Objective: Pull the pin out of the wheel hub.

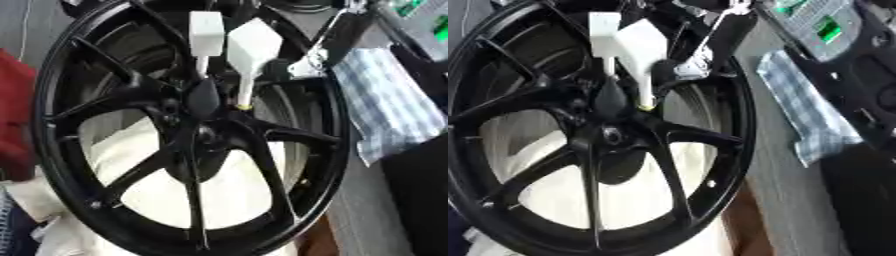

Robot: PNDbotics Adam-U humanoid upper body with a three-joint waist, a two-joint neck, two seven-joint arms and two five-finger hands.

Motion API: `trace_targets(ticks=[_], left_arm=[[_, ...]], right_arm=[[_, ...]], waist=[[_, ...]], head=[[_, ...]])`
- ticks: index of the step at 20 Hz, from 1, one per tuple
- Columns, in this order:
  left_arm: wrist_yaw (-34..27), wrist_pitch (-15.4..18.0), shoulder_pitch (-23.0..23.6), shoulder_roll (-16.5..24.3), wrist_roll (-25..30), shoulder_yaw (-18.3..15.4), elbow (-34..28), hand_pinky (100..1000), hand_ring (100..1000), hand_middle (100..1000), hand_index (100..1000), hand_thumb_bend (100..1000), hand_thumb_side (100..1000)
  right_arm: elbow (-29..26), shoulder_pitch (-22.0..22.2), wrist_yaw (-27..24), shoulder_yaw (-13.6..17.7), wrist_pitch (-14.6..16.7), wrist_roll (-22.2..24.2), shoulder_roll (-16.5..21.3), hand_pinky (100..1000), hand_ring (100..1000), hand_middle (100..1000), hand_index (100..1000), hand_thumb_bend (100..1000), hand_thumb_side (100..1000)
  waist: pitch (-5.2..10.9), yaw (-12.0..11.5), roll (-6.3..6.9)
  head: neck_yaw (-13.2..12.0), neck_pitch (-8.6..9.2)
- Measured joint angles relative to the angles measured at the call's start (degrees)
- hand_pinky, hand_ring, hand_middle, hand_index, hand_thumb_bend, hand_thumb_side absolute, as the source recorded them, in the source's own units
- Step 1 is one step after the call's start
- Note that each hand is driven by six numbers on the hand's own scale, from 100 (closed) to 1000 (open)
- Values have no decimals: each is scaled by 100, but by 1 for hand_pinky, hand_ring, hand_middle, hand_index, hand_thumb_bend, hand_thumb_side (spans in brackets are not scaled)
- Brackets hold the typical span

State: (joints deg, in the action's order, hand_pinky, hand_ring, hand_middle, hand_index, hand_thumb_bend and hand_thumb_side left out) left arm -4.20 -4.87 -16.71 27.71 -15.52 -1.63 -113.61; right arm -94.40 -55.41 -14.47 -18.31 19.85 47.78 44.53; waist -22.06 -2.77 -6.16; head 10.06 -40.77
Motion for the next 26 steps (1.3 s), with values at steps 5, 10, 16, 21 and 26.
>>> trace_targets(ticks=[5,10,16,21,26], left_arm=[[0,1,9,1,-1,-3,0,698,540,548,682,100,567],[0,23,20,1,-34,-43,0,699,541,548,682,100,562],[21,44,81,1,-120,-124,0,698,540,547,682,100,558],[24,46,108,-2,-176,-168,0,698,540,547,683,100,559],[-1,-9,115,-6,-236,-185,-1,698,540,546,695,100,560]], right_arm=[[-241,216,-704,523,-38,13,347,753,737,292,364,100,191],[-400,1162,-1144,1388,39,-735,1053,739,718,297,373,100,161],[-345,3089,-807,2693,102,-2566,1587,752,730,336,431,100,115],[26,4222,-83,3520,109,-3607,1434,892,895,526,683,100,100],[681,4806,709,3831,-28,-4192,1094,1000,1000,875,908,100,126]], waist=[[93,125,147],[179,278,323],[196,446,538],[216,554,652],[310,572,707]], head=[[-116,-25],[-303,-39],[-474,-36],[-585,11],[-631,12]])
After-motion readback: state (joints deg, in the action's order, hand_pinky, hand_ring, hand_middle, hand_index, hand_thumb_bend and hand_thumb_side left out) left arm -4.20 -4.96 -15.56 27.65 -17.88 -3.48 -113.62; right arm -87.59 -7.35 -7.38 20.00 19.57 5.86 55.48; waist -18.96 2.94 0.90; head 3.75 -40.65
